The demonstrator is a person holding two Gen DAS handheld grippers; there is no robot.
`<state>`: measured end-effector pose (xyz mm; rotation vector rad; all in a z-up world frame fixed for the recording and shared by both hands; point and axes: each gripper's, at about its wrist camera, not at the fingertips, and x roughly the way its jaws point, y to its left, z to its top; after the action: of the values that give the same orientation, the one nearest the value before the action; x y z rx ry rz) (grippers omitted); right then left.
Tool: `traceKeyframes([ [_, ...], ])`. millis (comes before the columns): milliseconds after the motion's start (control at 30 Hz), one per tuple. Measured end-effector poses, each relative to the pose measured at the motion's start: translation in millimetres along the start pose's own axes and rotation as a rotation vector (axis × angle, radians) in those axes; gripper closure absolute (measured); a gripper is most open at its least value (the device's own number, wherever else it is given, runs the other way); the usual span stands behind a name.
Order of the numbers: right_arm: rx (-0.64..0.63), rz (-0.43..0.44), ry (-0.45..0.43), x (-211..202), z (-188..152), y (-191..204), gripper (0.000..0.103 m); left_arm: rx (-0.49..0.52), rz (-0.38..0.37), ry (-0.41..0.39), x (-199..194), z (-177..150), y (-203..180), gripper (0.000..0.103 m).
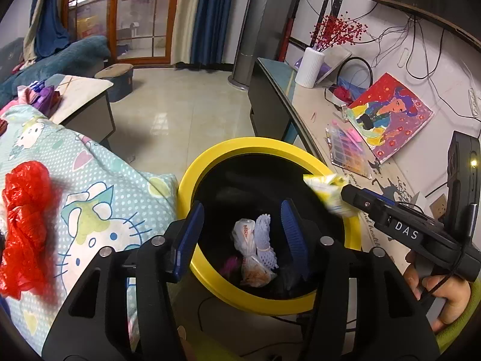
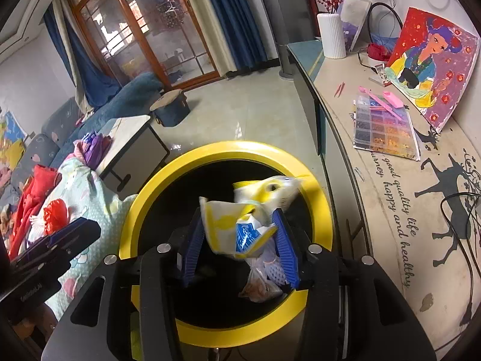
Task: Collect trash
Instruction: 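Move both open tools back toward the trash on the bed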
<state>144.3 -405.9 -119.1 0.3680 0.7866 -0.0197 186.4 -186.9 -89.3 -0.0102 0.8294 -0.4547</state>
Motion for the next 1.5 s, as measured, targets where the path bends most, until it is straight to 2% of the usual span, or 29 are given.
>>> traceKeyframes([
  [167,-0.012,0.004,-0.024,-6,2,5,0.054,-0.017,-0.006,-0.024,-6,3,0,0.032],
  [400,-0.022,0.014,-0.043,-13,3,13,0.051,-0.028,0.022,-0.079,-25,4,3,0.014],
  [467,-0.027,0.017,-0.055,-16,3,17,0.050,-0.034,0.026,-0.092,-30,5,4,0.012],
  [767,-0.077,0.061,-0.122,-36,3,45,0.040,-0.056,0.065,-0.155,-56,2,11,0.011],
  [1067,-0.164,0.078,-0.195,-59,-1,79,0.034,-0.079,0.109,-0.225,-85,-3,22,0.011],
  [1500,-0.277,0.131,-0.216,-78,-12,118,0.030,-0.129,0.187,-0.314,-120,-14,46,0.011],
])
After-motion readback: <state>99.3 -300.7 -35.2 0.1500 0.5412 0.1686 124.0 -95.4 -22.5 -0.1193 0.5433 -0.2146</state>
